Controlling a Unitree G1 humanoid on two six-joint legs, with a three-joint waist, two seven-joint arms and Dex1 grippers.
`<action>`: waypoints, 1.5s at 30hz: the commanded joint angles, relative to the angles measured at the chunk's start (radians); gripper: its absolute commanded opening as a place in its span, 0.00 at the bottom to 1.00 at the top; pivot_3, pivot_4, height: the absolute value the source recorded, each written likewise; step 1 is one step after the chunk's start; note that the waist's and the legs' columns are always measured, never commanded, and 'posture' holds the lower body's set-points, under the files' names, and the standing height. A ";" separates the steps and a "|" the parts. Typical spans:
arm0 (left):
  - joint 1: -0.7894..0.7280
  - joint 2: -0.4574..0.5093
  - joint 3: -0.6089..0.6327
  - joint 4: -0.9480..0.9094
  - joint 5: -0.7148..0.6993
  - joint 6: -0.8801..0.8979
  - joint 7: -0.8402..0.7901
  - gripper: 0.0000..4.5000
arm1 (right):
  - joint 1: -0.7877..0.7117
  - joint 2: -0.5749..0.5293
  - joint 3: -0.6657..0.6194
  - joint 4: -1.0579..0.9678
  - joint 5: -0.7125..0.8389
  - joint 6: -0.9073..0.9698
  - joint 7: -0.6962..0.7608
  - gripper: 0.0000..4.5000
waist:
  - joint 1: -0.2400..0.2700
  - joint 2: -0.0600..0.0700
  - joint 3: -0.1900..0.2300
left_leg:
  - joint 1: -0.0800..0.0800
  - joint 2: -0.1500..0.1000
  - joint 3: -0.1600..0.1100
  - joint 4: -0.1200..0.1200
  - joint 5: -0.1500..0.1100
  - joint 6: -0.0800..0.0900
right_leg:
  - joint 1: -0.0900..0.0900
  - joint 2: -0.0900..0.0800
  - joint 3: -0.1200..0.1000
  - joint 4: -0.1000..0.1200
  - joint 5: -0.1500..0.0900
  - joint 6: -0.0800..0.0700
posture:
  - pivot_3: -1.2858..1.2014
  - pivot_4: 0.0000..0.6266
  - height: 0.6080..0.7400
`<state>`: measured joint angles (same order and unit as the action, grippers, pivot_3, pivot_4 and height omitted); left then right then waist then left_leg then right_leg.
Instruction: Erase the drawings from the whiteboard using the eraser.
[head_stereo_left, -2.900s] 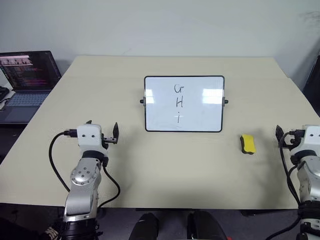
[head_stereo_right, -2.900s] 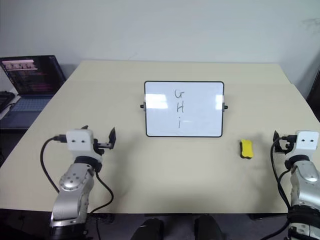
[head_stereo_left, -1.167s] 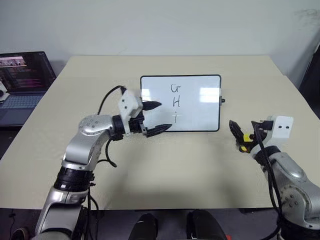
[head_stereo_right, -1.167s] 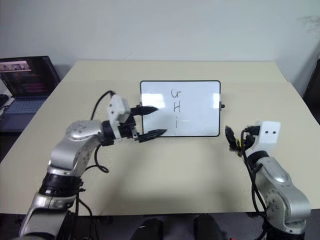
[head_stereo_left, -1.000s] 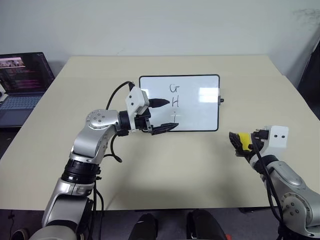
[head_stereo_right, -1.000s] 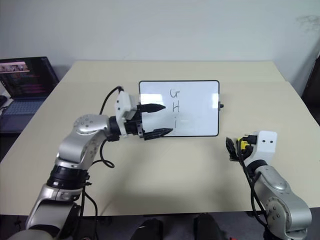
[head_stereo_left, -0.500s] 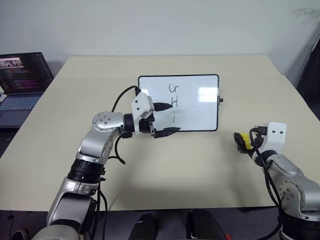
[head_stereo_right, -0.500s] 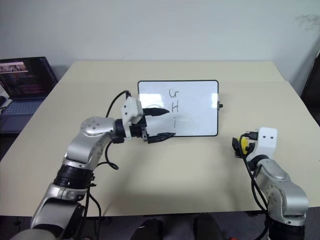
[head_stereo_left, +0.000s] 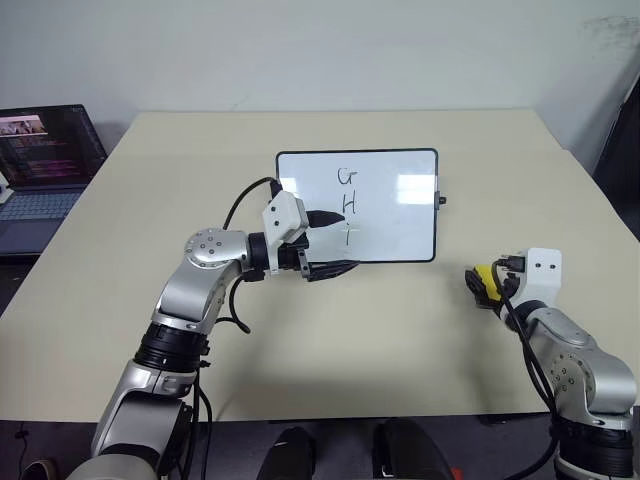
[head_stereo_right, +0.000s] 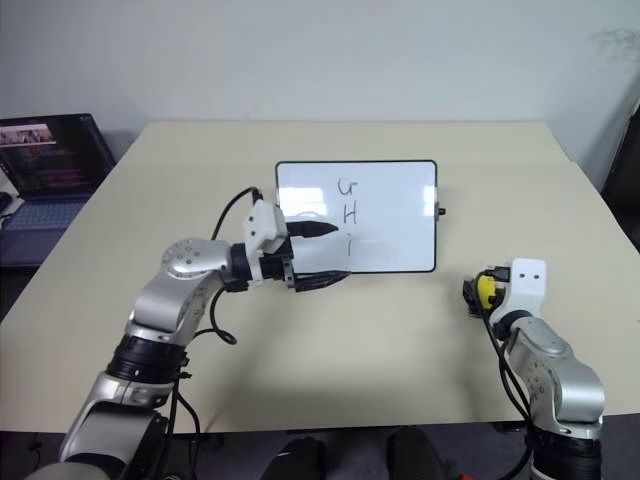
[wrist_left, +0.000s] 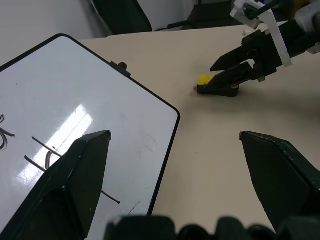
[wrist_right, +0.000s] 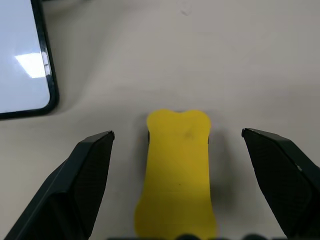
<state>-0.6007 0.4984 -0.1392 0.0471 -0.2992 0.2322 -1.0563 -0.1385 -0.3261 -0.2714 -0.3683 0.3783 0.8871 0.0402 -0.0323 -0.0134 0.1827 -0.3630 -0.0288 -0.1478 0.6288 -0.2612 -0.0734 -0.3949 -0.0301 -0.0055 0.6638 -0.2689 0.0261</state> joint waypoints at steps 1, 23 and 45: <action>-0.005 0.005 0.010 -0.043 -0.003 -0.005 0.002 1.00 | -0.015 -0.005 -0.010 -0.008 -0.008 -0.029 0.009 0.99 | 0.000 0.000 0.000 | 0.000 0.000 0.000 0.000 0.000 0.000 | 0.000 0.000 0.000 0.000 0.000 0.000 | 0.52 0.24 1.00; 0.010 0.005 0.008 -0.052 0.002 -0.004 0.002 1.00 | -0.059 -0.004 0.003 0.087 -0.059 -0.060 0.034 0.91 | 0.000 0.000 0.000 | 0.000 0.000 0.000 0.000 0.000 0.000 | 0.000 0.000 0.000 0.000 0.002 -0.003 | 0.52 0.24 1.00; 0.029 0.004 0.030 -0.055 0.060 0.030 0.134 1.00 | -0.032 -0.018 0.051 0.010 -0.079 -0.154 0.102 0.30 | 0.000 0.000 0.000 | 0.000 0.000 0.000 0.000 0.000 0.000 | 0.000 0.000 0.000 0.001 0.002 -0.003 | 0.52 0.24 1.00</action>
<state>-0.5702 0.4998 -0.1375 0.0348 -0.2516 0.2598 -0.9581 -0.1730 -0.3256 -0.2366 -0.2892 0.3040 0.7829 0.1139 -0.0326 -0.0134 0.1827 -0.3628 -0.0284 -0.1474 0.6290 -0.2612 -0.0734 -0.3951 -0.0301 -0.0050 0.6643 -0.2674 0.0237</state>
